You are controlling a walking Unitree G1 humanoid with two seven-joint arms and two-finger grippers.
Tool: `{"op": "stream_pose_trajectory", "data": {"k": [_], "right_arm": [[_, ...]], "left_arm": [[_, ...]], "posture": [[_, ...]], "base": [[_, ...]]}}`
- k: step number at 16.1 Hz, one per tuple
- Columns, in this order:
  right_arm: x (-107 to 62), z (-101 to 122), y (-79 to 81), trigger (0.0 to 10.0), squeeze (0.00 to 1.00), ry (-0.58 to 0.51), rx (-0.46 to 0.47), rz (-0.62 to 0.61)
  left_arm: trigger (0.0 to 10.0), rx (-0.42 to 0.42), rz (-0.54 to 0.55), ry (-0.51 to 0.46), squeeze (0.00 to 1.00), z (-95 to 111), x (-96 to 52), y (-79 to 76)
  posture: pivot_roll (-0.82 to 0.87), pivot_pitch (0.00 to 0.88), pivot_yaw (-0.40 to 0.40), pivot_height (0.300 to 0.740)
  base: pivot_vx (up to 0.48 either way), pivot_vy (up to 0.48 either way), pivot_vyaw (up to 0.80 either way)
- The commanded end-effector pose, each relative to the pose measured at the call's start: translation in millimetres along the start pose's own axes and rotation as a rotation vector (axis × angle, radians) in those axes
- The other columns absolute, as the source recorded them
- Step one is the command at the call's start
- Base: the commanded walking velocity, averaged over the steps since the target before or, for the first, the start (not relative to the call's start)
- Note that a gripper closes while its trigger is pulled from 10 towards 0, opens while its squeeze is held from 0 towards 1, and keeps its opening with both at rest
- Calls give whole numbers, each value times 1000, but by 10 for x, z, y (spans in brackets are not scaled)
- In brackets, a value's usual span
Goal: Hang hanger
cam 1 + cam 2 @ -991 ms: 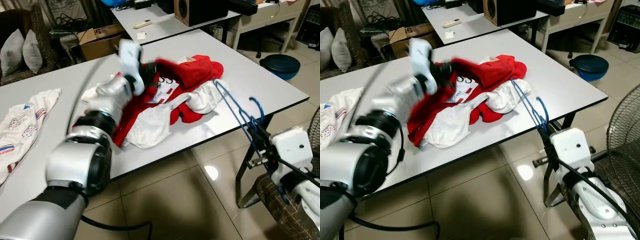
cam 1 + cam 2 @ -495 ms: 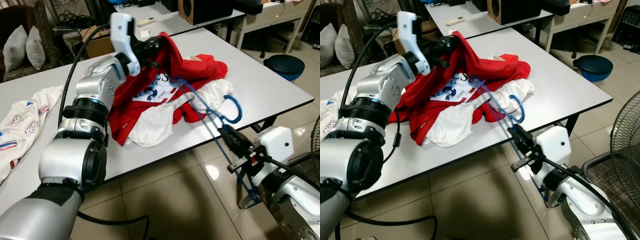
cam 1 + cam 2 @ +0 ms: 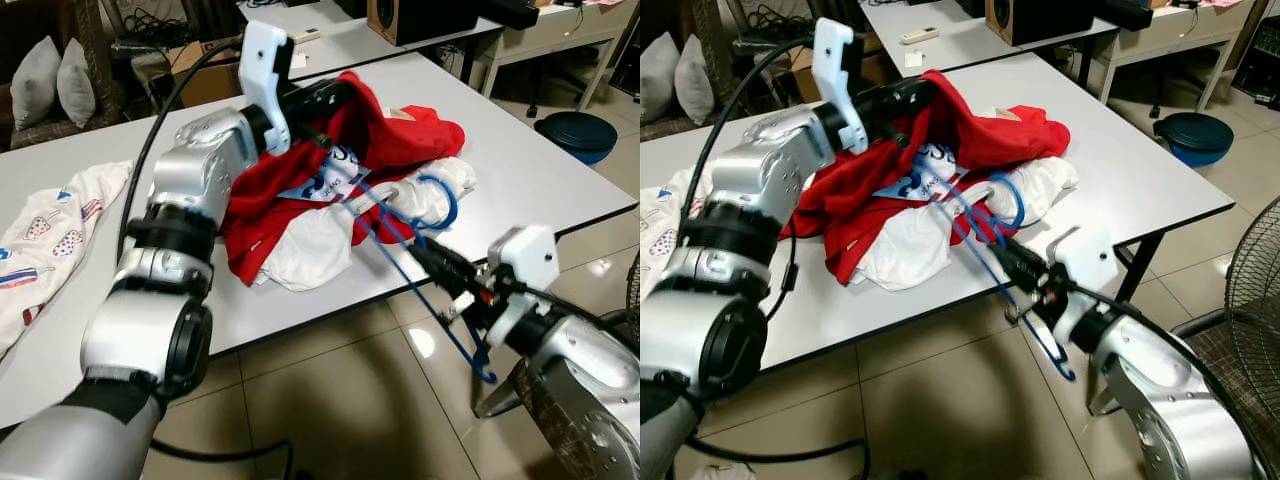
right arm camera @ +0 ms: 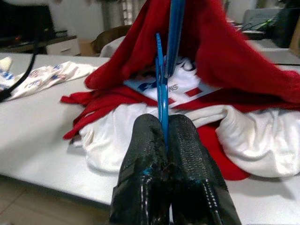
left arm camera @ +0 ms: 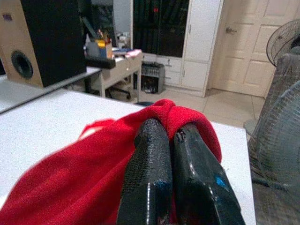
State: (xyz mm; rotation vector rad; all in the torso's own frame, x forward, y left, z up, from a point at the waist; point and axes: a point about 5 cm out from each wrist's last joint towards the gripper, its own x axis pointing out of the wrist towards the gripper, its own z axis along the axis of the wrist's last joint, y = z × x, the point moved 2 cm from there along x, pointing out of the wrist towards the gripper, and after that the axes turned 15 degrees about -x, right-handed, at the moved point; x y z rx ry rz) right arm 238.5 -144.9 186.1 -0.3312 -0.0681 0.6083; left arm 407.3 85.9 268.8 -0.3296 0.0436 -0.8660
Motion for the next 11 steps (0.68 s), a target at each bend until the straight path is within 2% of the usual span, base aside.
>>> {"op": "stream_pose_trajectory", "data": {"k": [1,3,5,7,9,11], "right_arm": [[13,34,-40,10000,0,-13,27,-36],[22,51,-71,10000,0,-31,77,-63],[53,17,-215,10000,0,-31,168,-154],[76,-28,-238,10000,0,-16,245,-175],[106,-86,-230,10000,0,-14,373,-178],[152,-119,-284,10000,0,-33,459,-190]], "left_arm": [[0,23,12,4,0,56,-65,7],[0,27,5,12,0,58,-91,0],[0,46,-10,38,0,48,-123,-26],[0,52,-8,45,0,37,-155,-26],[0,36,-49,50,0,36,-169,-91],[0,18,-120,88,0,1,-158,-190]], "posture": [[-164,0,110,740],[-161,0,102,740],[-151,0,92,740],[-148,0,92,740],[-146,0,91,740],[-147,0,96,740]], "base": [[0,0,0],[0,0,0],[0,0,0],[0,0,0],[0,0,0],[0,0,0]]}}
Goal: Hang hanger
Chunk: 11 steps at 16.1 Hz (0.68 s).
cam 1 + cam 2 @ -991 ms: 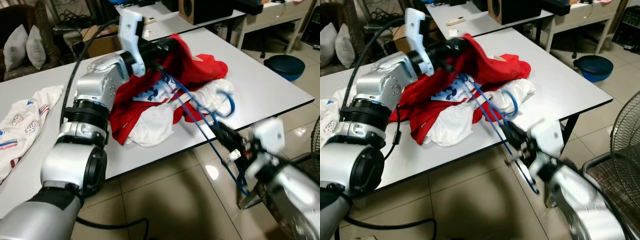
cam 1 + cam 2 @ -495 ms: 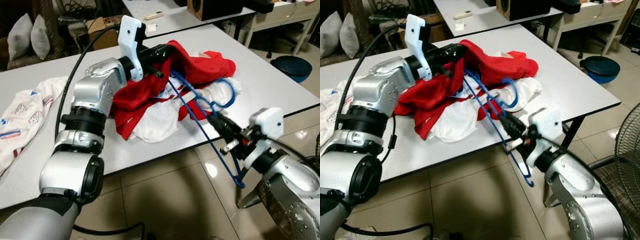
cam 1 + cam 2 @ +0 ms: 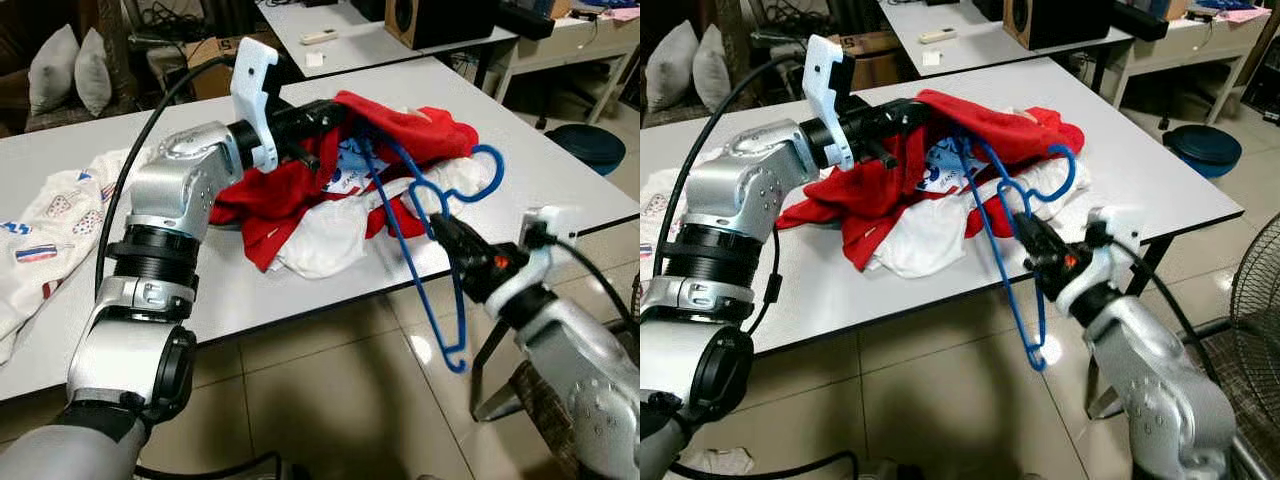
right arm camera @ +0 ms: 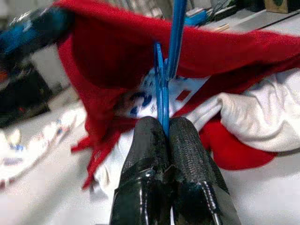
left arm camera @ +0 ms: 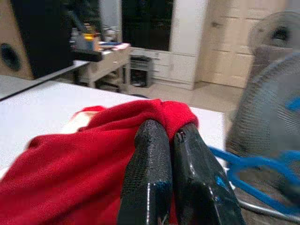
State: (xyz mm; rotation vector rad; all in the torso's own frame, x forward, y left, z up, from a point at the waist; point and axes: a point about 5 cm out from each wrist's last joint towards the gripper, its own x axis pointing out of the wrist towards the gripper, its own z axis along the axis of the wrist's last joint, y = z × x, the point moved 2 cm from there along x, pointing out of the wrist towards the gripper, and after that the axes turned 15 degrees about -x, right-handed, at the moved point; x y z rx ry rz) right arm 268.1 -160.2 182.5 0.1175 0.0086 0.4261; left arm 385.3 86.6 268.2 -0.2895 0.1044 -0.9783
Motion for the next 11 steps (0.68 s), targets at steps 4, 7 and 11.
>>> {"op": "stream_pose_trajectory", "data": {"k": [4,7,11], "right_arm": [[68,95,-32,10000,0,-109,240,35],[69,157,-5,10000,0,-176,342,51],[92,317,-212,10000,0,-312,518,-53]], "left_arm": [[0,-8,15,39,0,-157,27,-17],[0,35,101,11,0,-206,1,78],[0,171,174,160,0,-431,-93,210]], "posture": [[-145,0,89,740],[-141,0,78,740],[-144,0,77,740]], "base": [[0,0,0],[0,0,0],[0,0,0]]}}
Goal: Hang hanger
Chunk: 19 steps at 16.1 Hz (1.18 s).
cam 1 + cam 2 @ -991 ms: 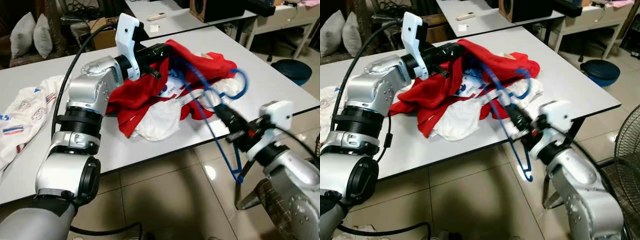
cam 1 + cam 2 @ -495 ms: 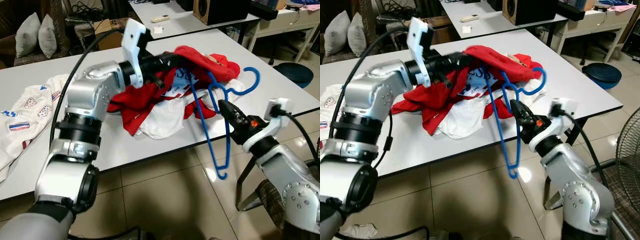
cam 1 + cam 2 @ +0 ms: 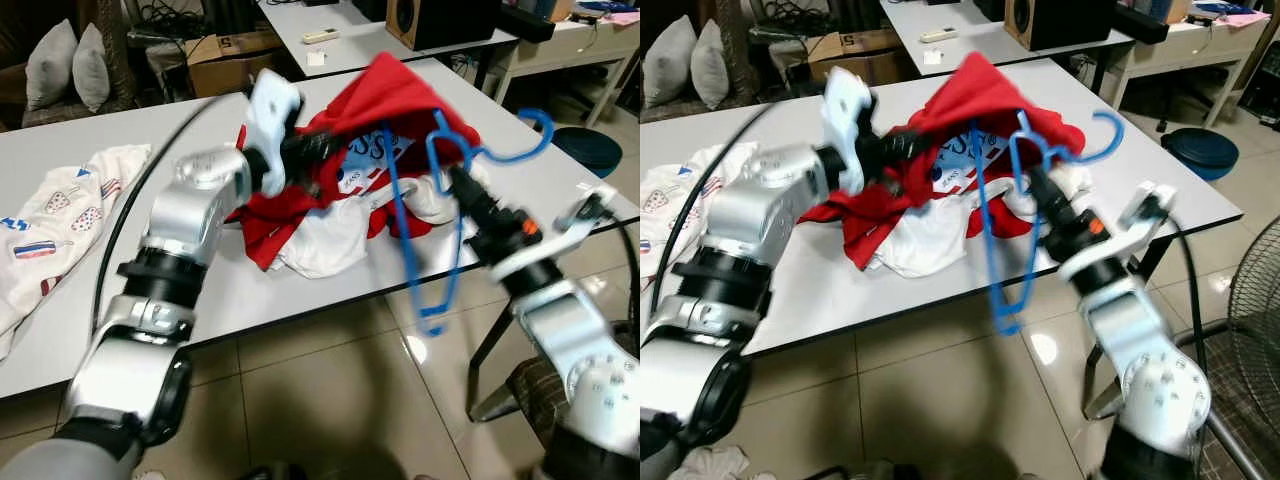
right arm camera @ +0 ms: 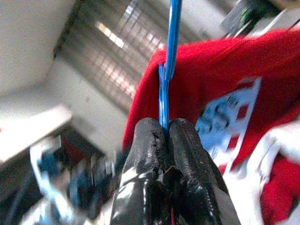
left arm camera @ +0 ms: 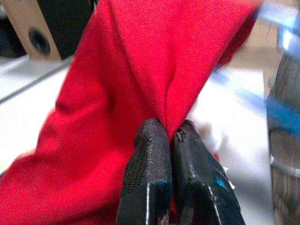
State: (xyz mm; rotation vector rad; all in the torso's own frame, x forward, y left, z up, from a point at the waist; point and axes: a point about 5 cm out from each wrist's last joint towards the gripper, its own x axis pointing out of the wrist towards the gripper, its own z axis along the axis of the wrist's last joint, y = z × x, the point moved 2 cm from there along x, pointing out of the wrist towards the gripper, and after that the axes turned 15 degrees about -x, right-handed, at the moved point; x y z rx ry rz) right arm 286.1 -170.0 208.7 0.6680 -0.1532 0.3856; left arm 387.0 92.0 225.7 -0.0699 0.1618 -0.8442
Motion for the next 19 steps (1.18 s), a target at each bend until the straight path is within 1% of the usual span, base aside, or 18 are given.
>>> {"op": "stream_pose_trajectory", "data": {"k": [1,2,3,4,5,6,7,8,9,11,12,13,14,15,16,17,18,19], "right_arm": [[-5,125,-103,10000,0,-74,41,-66],[14,187,-186,10000,0,-114,100,-115],[43,255,-275,10000,0,-164,189,-160],[68,269,-301,10000,0,-171,210,-174],[144,245,-296,10000,0,-163,231,-178],[208,230,-296,10000,0,-167,278,-185],[246,220,-294,10000,0,-167,296,-189],[311,193,-292,10000,0,-154,301,-200],[378,162,-299,10000,0,-140,288,-217],[488,110,-332,10000,0,-139,313,-254],[557,79,-332,10000,0,-137,312,-265],[599,69,-333,10000,0,-140,315,-271],[688,72,-330,10000,0,-157,343,-279],[744,85,-317,10000,0,-171,351,-275],[771,88,-314,10000,0,-177,358,-274],[823,91,-304,10000,0,-195,385,-273],[839,88,-302,10000,0,-200,394,-273],[870,70,-279,10000,0,-201,409,-265]], "left_arm": [[0,11,5,56,0,-83,-41,46],[0,22,-19,97,0,-137,-64,41],[0,55,-51,149,0,-205,-98,32],[0,56,-78,158,0,-219,-107,13],[0,34,-146,132,0,-175,-98,-73],[0,25,-188,110,0,-141,-75,-136],[0,23,-213,99,0,-127,-63,-174],[902,23,-245,86,0,-112,-37,-236],[0,3,-293,74,0,-92,-12,-317],[0,-68,-419,71,0,-65,4,-514],[0,-99,-475,92,0,-86,15,-616],[0,-121,-502,99,0,-95,26,-670],[0,-169,-545,114,0,-126,61,-763],[0,-181,-545,134,0,-180,91,-784],[0,-206,-550,131,0,-187,99,-797],[0,-277,-563,106,0,-169,118,-822],[0,-290,-558,103,0,-168,128,-820],[0,-322,-536,77,0,-153,162,-800]], "posture": [[-146,0,80,740],[-147,0,80,740],[-146,0,81,740],[-148,0,85,740],[-148,0,85,740],[-148,0,85,740],[-148,0,85,740],[-147,0,86,740],[-147,0,89,740],[-144,0,97,740],[-142,0,101,740],[-141,0,104,740],[-134,0,107,740],[-130,0,112,740],[-128,0,113,740],[-120,0,115,740],[-120,0,115,740],[-115,0,120,740]], "base": [[0,0,0],[0,0,0],[0,0,0],[0,0,0],[0,0,0],[0,0,0],[0,0,0],[0,0,0],[0,0,0],[0,0,0],[0,0,0],[0,0,0],[0,0,0],[0,0,0],[0,0,0],[0,0,0],[0,0,0],[0,0,0]]}}
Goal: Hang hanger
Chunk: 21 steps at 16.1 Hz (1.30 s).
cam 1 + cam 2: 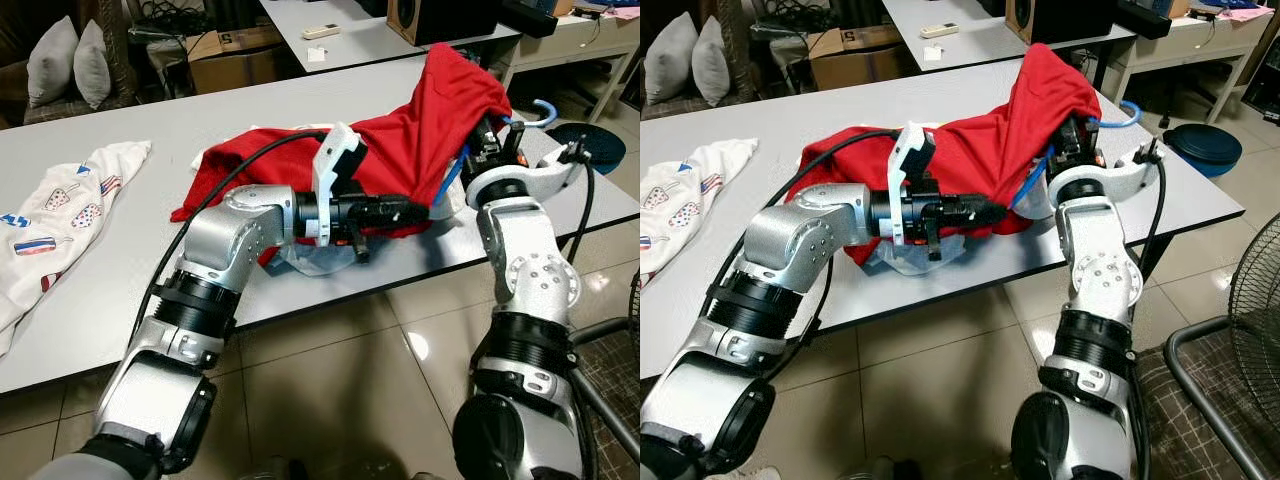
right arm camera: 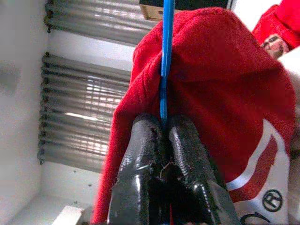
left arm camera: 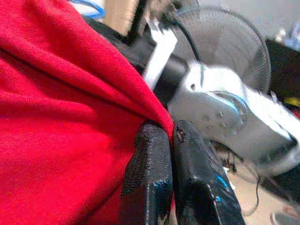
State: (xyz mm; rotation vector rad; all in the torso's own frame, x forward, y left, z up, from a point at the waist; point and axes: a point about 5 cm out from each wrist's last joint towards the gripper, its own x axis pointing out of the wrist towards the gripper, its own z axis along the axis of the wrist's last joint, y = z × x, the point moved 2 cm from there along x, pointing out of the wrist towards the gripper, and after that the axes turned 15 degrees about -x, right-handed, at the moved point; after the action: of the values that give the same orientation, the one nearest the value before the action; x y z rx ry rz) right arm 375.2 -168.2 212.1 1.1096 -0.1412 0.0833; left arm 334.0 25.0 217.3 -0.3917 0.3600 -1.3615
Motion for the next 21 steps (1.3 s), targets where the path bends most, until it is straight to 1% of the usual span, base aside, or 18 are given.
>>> {"op": "stream_pose_trajectory", "data": {"k": [1,2,3,4,6,8,9,10,12,13,14,16,17,18,19,20,21], "right_arm": [[42,18,82,10000,0,-22,11,25],[62,-63,82,10000,0,-8,24,21],[64,-90,77,10000,0,-1,30,18],[62,-184,75,10000,0,24,47,14],[51,-275,83,10000,0,48,69,13],[11,-404,85,10000,0,94,75,4],[2,-421,85,10000,0,103,83,0],[-11,-432,96,10000,0,114,81,5],[-75,-482,158,10000,0,173,89,36],[-122,-500,204,10000,0,208,82,56],[-212,-494,303,10000,0,255,72,105],[-308,-438,402,10000,0,281,62,151],[-360,-377,445,10000,0,279,55,162],[-415,-306,484,10000,0,277,44,172],[-449,-240,503,10000,0,268,34,177],[-471,-197,503,10000,0,260,29,177],[-486,-178,495,10000,0,258,20,172]], "left_arm": [[0,-15,11,-23,0,46,-5,14],[0,-51,-31,-72,0,140,35,-61],[0,-59,-47,-83,0,164,53,-90],[0,-84,-71,-124,0,231,121,-150],[0,-138,-85,-177,0,306,189,-187],[0,-226,-96,-250,0,419,268,-234],[0,-222,-88,-260,0,438,272,-234],[0,-238,-61,-282,0,467,267,-201],[0,-278,74,-400,0,607,207,-24],[0,-260,172,-426,0,632,164,89],[0,-189,326,-426,0,622,77,251],[0,-143,449,-439,0,626,-32,384],[0,-126,499,-447,0,634,-107,447],[0,-87,561,-443,0,640,-184,517],[0,-63,577,-436,0,642,-243,543],[3922,-37,580,-426,0,644,-280,544],[10000,-23,555,-418,0,650,-293,520]], "posture": [[-115,0,120,740],[-110,0,124,740],[-108,0,124,740],[-107,0,124,740],[-108,0,124,740],[-112,0,125,740],[-112,0,125,740],[-113,0,125,740],[-114,0,125,740],[-113,0,124,740],[-113,0,118,740],[-117,0,116,740],[-119,0,114,740],[-122,0,115,740],[-126,0,115,740],[-129,0,115,740],[-130,0,113,740]], "base": [[0,0,0],[0,0,0],[0,0,0],[0,0,0],[0,0,0],[0,0,0],[0,0,0],[0,0,0],[0,0,0],[0,0,0],[0,0,0],[0,0,0],[0,0,0],[0,0,0],[0,0,0],[0,0,0],[0,0,0]]}}
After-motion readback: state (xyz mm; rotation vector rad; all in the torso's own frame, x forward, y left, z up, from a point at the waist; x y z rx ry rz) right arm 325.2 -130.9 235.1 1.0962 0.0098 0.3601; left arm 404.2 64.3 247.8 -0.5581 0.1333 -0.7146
